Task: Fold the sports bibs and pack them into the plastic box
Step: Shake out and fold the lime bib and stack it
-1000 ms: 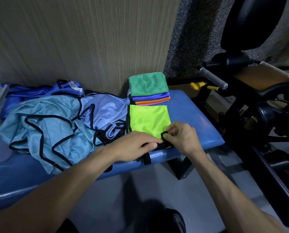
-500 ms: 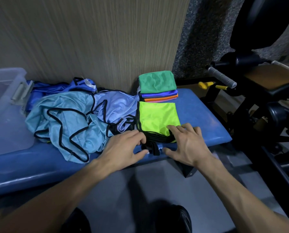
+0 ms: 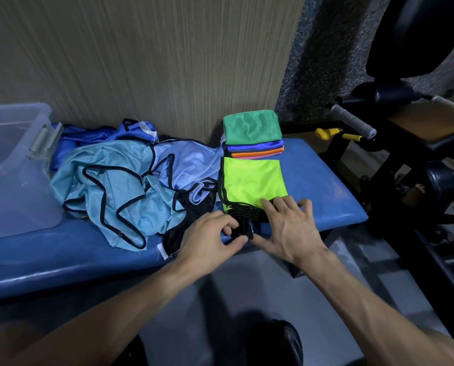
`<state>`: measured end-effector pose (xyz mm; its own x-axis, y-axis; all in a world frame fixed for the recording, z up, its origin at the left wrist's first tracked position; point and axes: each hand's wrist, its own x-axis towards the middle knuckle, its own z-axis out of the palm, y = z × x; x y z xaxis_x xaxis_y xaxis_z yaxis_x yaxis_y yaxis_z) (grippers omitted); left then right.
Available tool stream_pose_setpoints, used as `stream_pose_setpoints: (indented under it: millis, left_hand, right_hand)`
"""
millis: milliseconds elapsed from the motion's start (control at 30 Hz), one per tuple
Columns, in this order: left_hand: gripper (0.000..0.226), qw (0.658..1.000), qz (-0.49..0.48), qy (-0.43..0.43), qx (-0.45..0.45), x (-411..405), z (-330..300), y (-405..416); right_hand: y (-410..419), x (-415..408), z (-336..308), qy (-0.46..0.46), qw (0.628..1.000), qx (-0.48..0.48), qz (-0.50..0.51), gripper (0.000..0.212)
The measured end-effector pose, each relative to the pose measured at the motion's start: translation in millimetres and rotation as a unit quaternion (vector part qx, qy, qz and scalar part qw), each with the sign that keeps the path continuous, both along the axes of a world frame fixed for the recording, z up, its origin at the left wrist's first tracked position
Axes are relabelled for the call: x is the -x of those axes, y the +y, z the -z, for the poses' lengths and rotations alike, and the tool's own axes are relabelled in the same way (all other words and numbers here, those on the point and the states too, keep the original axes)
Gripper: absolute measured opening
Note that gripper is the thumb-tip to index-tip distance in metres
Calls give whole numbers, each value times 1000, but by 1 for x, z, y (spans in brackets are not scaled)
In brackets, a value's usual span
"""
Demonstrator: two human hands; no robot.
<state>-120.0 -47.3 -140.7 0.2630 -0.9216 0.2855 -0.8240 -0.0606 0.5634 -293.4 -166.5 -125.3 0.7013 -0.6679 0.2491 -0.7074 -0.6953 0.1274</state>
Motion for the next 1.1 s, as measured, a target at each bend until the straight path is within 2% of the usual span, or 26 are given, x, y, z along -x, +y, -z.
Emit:
stream_pose_setpoints:
  millis: [133, 267, 333, 433, 533, 567, 700, 800, 900, 1000, 1100]
  left_hand:
    - [10, 998, 30, 52, 3, 1, 4, -3]
    - [14, 996, 1, 85, -6, 5, 3, 0]
    - [8, 996, -9, 84, -22, 8, 1, -1]
    - [17, 995, -4, 90, -32, 11, -3, 0]
    - [15, 992, 17, 124, -10, 16, -6, 6]
    - [18, 991, 26, 132, 0, 17, -6, 8]
    - [55, 990, 62, 127, 14, 17, -5, 11]
    - [73, 993, 109, 50, -1, 16, -3, 10]
    - [72, 986, 128, -104, 14, 14, -1, 3]
    - [66, 954, 139, -259, 52, 8, 1, -5]
    - [60, 920, 129, -366, 63, 6, -6, -12]
  right_hand:
    - [-1, 2, 2, 4, 1000, -3, -9, 89]
    - [-1, 5, 6, -10, 1000, 10, -24, 88]
    - [-2, 5, 8, -9, 1000, 13, -25, 90]
    - [-1, 7, 10, -9, 999, 19, -28, 91]
    - [0, 10, 12, -4, 999, 16, -30, 92]
    - [1, 10, 12, -1, 999, 18, -29, 92]
    - [2, 11, 12, 22, 999, 13, -24, 93]
    - [2, 11, 10, 29, 999, -2, -24, 96]
    - [3, 12, 9, 39, 999, -9, -26, 98]
    - [3, 14, 9, 44, 999, -8, -25, 99]
    - [2, 14, 10, 32, 999, -1, -27, 99]
